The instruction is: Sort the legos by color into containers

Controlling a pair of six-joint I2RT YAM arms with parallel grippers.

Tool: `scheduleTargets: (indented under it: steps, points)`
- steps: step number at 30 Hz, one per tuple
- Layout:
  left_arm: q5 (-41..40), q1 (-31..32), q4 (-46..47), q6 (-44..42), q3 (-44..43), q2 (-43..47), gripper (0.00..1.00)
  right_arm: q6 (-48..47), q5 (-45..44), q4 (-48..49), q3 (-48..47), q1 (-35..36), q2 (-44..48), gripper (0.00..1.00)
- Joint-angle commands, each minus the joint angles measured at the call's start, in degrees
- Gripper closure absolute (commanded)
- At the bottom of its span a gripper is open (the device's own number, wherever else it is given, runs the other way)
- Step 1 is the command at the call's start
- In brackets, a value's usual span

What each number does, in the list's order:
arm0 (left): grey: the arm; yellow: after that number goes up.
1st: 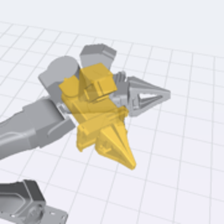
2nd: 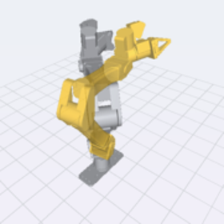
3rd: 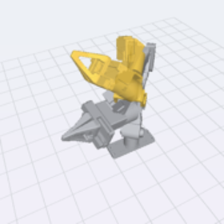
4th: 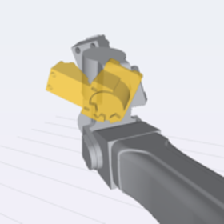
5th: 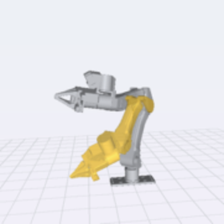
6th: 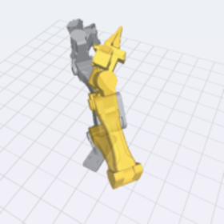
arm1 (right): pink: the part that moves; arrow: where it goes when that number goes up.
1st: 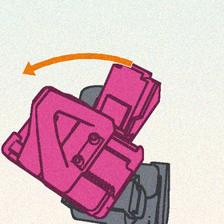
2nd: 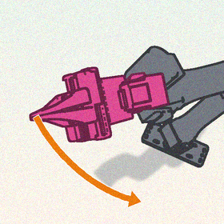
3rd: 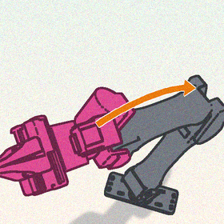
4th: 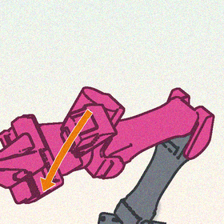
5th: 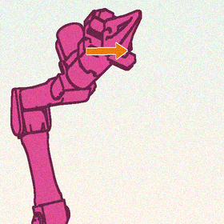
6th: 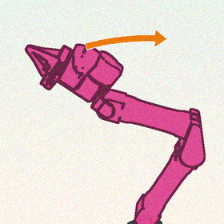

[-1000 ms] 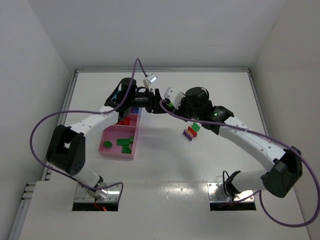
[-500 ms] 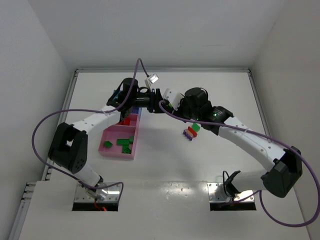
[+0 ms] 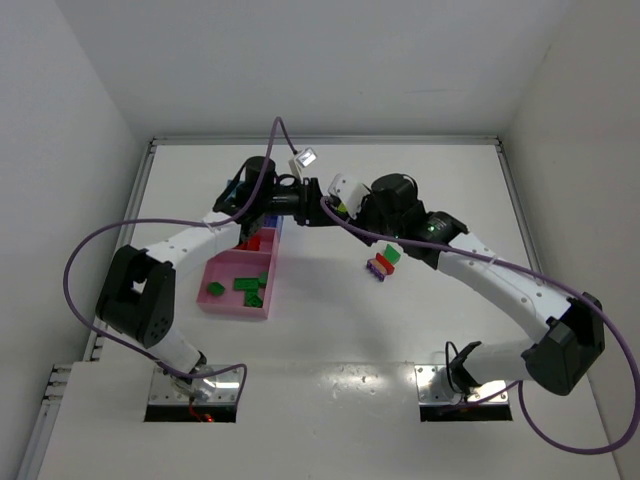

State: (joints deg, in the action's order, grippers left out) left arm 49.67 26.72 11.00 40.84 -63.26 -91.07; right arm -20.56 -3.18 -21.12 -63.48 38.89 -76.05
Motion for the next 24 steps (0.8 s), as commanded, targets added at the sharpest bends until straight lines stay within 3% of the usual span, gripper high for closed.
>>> scheduleTargets:
  steps: [1, 4, 7, 12, 18, 24]
  points:
    - [1.7, 0.7, 2.4, -3.0, 1.4, 2.4, 0.75, 4.5, 4.4, 2.4, -2.0, -1.6, 1.3, 0.51]
    - [1.7, 0.7, 0.9, -5.2, 2.4, 3.8, 0.75, 6.2, 11.7, -0.8, -3.2, -3.5, 2.5, 0.34]
    - [2.9, 0.7, -0.4, -6.9, 3.0, 4.4, 0.75, 7.5, 18.3, -3.3, -4.3, -6.2, 3.7, 0.27]
    - [4.8, 0.7, -2.6, -9.1, 3.5, 4.9, 0.75, 8.3, 27.2, -7.2, -4.8, -9.8, 3.7, 0.26]
    - [11.4, 1.2, -2.6, -11.6, 5.2, 4.4, 0.75, 7.5, 48.5, -13.8, -6.0, -13.9, 1.6, 0.25]
    - [16.8, 2.5, 1.7, -12.4, 7.2, 4.9, 0.75, 10.4, 60.6, -15.1, -4.8, -16.7, 1.1, 0.24]
